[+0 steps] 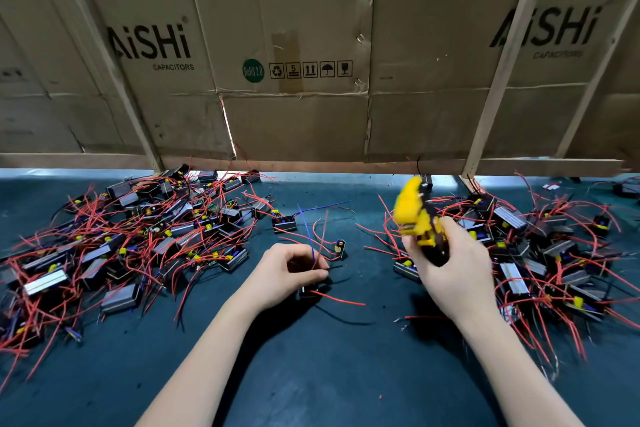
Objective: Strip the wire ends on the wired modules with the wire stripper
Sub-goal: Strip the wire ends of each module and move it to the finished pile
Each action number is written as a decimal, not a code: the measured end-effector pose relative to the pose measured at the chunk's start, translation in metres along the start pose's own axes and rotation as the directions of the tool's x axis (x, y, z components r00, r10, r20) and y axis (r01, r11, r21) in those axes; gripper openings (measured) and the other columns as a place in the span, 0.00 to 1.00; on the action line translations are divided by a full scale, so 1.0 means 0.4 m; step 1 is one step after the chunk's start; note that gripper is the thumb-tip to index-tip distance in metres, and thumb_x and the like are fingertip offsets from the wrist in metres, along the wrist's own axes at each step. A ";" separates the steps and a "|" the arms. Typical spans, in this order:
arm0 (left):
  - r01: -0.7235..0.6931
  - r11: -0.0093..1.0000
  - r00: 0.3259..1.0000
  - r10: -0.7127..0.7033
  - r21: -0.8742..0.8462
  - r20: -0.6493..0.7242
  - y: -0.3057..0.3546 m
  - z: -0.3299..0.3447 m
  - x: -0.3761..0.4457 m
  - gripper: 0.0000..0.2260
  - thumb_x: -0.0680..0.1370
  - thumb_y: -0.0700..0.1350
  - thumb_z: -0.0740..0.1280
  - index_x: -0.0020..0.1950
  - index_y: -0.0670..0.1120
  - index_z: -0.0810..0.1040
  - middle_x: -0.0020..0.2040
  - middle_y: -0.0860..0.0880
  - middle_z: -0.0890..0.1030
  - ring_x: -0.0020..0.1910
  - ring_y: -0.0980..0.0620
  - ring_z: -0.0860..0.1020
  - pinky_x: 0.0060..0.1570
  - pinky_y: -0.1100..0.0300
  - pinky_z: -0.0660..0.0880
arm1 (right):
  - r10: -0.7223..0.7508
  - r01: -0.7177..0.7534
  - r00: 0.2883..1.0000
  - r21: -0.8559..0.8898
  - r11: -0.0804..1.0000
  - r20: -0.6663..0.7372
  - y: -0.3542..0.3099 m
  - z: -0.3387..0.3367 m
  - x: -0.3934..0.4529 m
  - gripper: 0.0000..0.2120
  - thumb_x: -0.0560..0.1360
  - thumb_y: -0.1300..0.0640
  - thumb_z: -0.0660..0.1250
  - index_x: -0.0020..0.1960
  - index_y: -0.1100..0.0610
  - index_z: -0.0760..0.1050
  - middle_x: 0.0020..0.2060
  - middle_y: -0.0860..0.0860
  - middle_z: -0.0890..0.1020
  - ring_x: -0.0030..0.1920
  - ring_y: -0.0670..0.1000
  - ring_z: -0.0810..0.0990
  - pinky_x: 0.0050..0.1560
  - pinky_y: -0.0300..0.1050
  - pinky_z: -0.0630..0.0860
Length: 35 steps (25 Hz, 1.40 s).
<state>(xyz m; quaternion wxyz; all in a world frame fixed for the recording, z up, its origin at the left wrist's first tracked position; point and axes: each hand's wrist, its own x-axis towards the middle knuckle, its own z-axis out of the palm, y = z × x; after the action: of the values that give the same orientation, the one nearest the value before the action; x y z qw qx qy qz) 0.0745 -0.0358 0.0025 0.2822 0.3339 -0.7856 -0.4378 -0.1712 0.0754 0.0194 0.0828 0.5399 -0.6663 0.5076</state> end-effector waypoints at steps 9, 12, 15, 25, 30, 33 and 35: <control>-0.054 0.928 0.997 0.031 -0.370 -0.069 0.031 0.021 -0.003 0.07 0.69 0.44 0.76 0.41 0.44 0.82 0.39 0.48 0.82 0.38 0.54 0.80 0.42 0.67 0.75 | -0.133 0.103 0.991 -0.656 0.748 0.004 0.013 0.013 -0.009 0.26 0.58 0.41 0.75 0.41 0.62 0.76 0.35 0.58 0.77 0.39 0.61 0.75 0.42 0.53 0.66; -0.044 0.920 0.998 0.021 -0.390 -0.062 0.036 0.029 -0.003 0.07 0.70 0.44 0.74 0.42 0.42 0.81 0.39 0.46 0.83 0.37 0.53 0.81 0.42 0.66 0.76 | -0.156 0.110 0.988 -0.651 0.751 -0.013 -0.001 0.023 -0.011 0.25 0.61 0.39 0.68 0.41 0.61 0.76 0.35 0.58 0.76 0.39 0.61 0.75 0.43 0.53 0.65; -0.005 0.926 0.999 -0.011 -0.377 -0.040 0.033 0.032 0.000 0.05 0.74 0.41 0.72 0.44 0.39 0.81 0.41 0.45 0.83 0.41 0.50 0.80 0.45 0.62 0.77 | -0.147 0.118 0.989 -0.653 0.748 0.011 -0.005 0.031 -0.017 0.26 0.58 0.40 0.77 0.41 0.61 0.76 0.35 0.58 0.77 0.39 0.61 0.75 0.43 0.53 0.64; 0.032 0.916 0.993 -0.074 -0.401 -0.089 0.028 0.007 0.001 0.03 0.74 0.39 0.73 0.46 0.46 0.84 0.46 0.49 0.85 0.41 0.55 0.79 0.41 0.62 0.74 | -0.075 0.072 0.997 -0.647 0.759 0.022 -0.001 0.035 -0.019 0.26 0.57 0.42 0.79 0.40 0.61 0.76 0.35 0.59 0.77 0.39 0.61 0.76 0.43 0.53 0.67; -0.013 0.968 0.999 0.020 -0.251 0.025 0.019 0.011 -0.003 0.06 0.73 0.34 0.73 0.47 0.42 0.81 0.43 0.49 0.83 0.41 0.54 0.80 0.42 0.64 0.76 | -0.032 0.040 0.999 -0.633 0.773 0.024 0.003 0.028 -0.015 0.27 0.57 0.43 0.80 0.41 0.62 0.77 0.35 0.60 0.78 0.40 0.62 0.76 0.44 0.54 0.68; 0.030 0.998 0.995 -0.036 -0.062 -0.095 0.022 0.023 0.000 0.06 0.74 0.37 0.73 0.40 0.44 0.80 0.34 0.54 0.81 0.32 0.57 0.76 0.39 0.61 0.73 | -0.028 0.045 0.999 -0.626 0.779 0.037 0.003 0.027 -0.015 0.27 0.55 0.44 0.80 0.42 0.63 0.77 0.36 0.60 0.78 0.40 0.62 0.76 0.44 0.54 0.69; -0.004 0.998 0.975 0.019 0.064 -0.222 0.025 0.025 -0.004 0.11 0.74 0.43 0.74 0.33 0.48 0.77 0.28 0.54 0.76 0.28 0.57 0.72 0.35 0.61 0.69 | -0.028 0.047 0.999 -0.625 0.779 0.040 0.002 0.027 -0.014 0.26 0.55 0.45 0.80 0.41 0.62 0.77 0.35 0.60 0.78 0.40 0.62 0.76 0.44 0.54 0.69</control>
<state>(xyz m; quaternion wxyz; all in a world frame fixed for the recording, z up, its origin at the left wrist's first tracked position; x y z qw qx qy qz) 0.0652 -0.0256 0.0063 0.3602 0.3850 -0.7644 -0.3711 -0.1648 0.0708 0.0101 0.2579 0.5020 -0.7873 0.2484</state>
